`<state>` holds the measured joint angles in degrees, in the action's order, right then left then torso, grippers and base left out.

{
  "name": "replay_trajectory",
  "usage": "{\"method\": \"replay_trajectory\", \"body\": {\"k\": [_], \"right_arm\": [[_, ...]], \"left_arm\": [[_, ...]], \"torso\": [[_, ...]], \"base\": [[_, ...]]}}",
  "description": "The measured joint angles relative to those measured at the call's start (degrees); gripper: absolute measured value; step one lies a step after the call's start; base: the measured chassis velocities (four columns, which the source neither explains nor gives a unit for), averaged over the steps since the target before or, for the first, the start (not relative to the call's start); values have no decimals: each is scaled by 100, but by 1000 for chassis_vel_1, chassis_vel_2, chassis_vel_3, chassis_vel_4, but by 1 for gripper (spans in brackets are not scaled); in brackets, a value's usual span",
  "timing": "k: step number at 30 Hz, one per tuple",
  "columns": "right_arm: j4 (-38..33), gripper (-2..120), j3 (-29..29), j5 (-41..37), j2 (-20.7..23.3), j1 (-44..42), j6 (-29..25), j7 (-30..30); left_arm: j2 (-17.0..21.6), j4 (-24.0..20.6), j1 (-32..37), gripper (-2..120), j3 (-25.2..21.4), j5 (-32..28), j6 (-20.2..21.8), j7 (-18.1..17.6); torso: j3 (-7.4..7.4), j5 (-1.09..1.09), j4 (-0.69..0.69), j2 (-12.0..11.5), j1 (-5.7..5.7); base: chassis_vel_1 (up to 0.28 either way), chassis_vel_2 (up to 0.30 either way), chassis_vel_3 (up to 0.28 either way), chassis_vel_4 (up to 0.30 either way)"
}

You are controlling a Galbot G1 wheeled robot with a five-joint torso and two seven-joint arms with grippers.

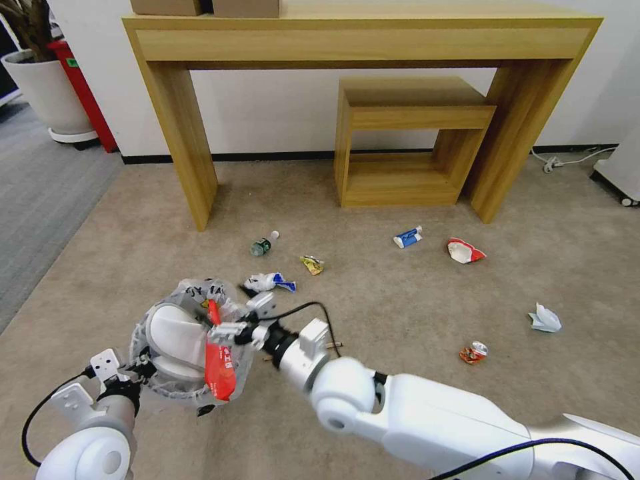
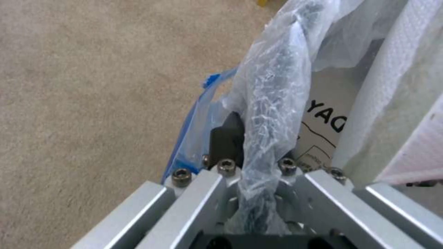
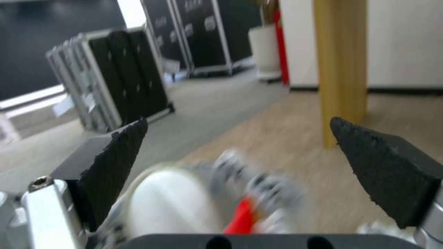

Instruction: Pick up the trash bin and place the garbage on the floor into it.

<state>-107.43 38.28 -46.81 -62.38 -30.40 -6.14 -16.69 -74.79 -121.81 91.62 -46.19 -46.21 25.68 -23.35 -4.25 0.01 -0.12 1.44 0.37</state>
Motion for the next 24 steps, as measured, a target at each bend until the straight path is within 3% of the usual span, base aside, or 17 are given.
{"method": "replay_trajectory", "body": {"k": [10,13,24], "right_arm": [[14,100,-995,199,449,-267,-151,161],[91,100,-1687,524,687,-643,41,-139],[81,100,-2195,518,939,-1092,206,-424]], "left_arm": [[17,24,-42,0,-11,-19,37,-6],[42,52,-69,0,-28,-24,41,-8],[126,71,-71,0,-54,-62,41,-16]], "torso": [[0,1,0,0,0],[0,1,-1,0,0],[0,1,-1,0,0]], "base": [[0,0,0,0],[0,0,0,0],[0,0,0,0]]}}
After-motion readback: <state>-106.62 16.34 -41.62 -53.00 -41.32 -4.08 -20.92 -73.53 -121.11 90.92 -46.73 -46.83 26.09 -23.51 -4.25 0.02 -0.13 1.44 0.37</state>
